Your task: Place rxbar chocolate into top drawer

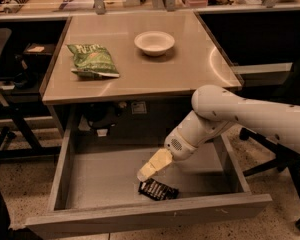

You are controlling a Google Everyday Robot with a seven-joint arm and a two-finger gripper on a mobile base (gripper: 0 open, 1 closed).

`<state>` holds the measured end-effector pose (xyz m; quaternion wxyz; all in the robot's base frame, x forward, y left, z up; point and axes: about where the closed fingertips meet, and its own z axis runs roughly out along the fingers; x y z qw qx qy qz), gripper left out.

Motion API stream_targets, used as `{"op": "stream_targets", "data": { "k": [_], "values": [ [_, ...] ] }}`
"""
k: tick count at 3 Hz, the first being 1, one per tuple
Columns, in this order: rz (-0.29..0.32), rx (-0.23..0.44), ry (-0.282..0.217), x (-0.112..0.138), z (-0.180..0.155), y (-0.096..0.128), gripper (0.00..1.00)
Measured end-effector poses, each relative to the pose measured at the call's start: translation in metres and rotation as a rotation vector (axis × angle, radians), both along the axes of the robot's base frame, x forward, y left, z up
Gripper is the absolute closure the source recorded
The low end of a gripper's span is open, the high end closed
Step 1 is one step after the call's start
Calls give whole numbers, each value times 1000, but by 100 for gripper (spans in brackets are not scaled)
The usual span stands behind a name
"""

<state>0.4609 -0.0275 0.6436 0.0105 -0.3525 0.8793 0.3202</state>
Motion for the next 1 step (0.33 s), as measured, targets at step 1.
{"op": "stream_targets", "data": {
  "k": [1],
  "values": [
    [0,0,0,0,0,0,0]
  ]
}}
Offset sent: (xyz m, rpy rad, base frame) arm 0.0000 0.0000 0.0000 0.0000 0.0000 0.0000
